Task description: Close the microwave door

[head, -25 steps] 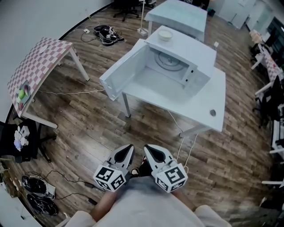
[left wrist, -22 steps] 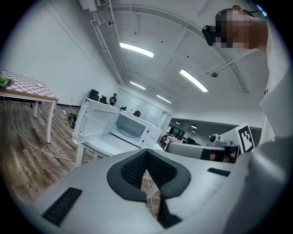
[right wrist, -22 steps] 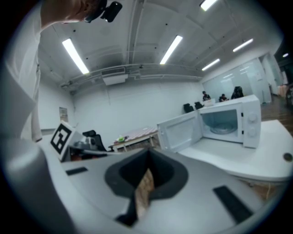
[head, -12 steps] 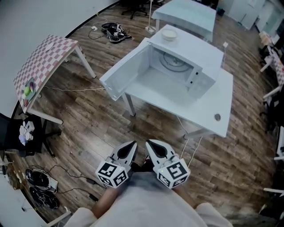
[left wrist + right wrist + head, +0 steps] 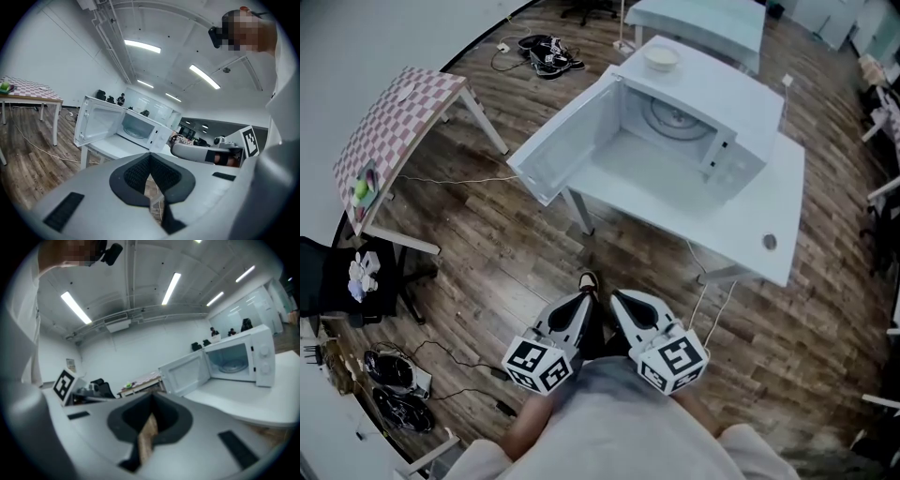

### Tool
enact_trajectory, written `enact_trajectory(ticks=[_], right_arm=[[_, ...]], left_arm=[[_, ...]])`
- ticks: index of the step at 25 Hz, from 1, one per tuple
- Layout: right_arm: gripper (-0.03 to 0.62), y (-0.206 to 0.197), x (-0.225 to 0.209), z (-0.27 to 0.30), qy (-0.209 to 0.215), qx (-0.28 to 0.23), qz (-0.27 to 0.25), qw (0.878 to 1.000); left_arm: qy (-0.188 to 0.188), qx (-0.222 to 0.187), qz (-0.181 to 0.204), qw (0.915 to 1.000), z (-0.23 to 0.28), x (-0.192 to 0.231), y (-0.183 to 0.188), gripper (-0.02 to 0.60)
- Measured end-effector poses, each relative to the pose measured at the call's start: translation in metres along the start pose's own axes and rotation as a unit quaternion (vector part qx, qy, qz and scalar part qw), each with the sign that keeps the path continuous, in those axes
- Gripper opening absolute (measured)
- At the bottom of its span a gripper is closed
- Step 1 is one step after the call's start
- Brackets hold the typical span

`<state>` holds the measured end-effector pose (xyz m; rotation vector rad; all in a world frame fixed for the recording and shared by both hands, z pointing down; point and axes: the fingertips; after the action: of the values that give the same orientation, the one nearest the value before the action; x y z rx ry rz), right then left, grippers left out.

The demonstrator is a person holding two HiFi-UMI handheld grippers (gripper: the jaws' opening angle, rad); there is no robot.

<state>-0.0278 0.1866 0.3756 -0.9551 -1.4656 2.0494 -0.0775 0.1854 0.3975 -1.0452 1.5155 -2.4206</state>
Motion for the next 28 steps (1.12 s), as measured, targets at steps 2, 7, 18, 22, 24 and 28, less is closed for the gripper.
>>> enact_trajectory(ticks=[2, 7, 18, 22, 24, 28], right_arm=[[0.017, 0.0, -0.003, 0.004, 0.0, 0.002, -0.001, 1.0], [0.017, 0.01, -0.014, 0.016, -0.001, 0.001, -0.007, 1.0], [0.017, 0.027, -0.039, 0.066, 0.0, 0.012, -0.015, 1.0], [0.017, 0.034, -0.048, 0.083, -0.002, 0.016, -0.015, 1.0], [0.017, 0.038, -0.052, 0.093, -0.001, 0.017, -0.015, 1.0], [0.017, 0.044, -0.06, 0.114, -0.003, 0.02, -0.017, 1.0]], left_arm=[[0.0, -0.004, -0.001, 1.0, 0.003, 0.004, 0.004, 0.017], [-0.003, -0.008, -0.002, 1.0, 0.013, 0.014, 0.018, 0.017], [-0.004, -0.005, -0.018, 0.9998, 0.044, 0.055, 0.046, 0.017], [-0.009, -0.001, -0.018, 0.9998, 0.054, 0.068, 0.059, 0.017], [-0.012, -0.002, -0.017, 0.9998, 0.06, 0.073, 0.066, 0.017], [-0.014, -0.001, -0.019, 0.9997, 0.07, 0.086, 0.08, 0.017]])
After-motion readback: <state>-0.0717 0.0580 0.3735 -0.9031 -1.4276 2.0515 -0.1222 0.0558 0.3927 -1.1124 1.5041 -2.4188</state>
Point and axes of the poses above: the fingertips, and each gripper's own axes: z forward along the fingers, x to its left, y out of its top, and after that the axes turned 5 degrees about -z, right-handed
